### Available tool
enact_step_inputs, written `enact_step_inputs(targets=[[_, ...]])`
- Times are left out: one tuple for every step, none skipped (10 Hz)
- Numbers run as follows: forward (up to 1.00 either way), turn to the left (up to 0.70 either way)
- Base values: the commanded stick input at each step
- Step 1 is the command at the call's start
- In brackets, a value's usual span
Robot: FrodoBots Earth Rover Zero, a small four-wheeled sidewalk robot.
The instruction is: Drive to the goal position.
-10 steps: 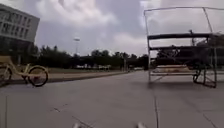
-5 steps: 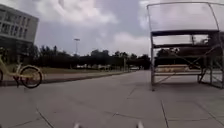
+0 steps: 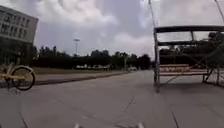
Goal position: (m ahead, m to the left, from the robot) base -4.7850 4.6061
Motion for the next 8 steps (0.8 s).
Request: enact_step_inputs(targets=[[0.60, 0.00], [0.60, 0.00], [0.60, 0.00], [0.60, 0.00], [0.60, 0.00], [0.60, 0.00], [0.60, 0.00], [0.60, 0.00]])
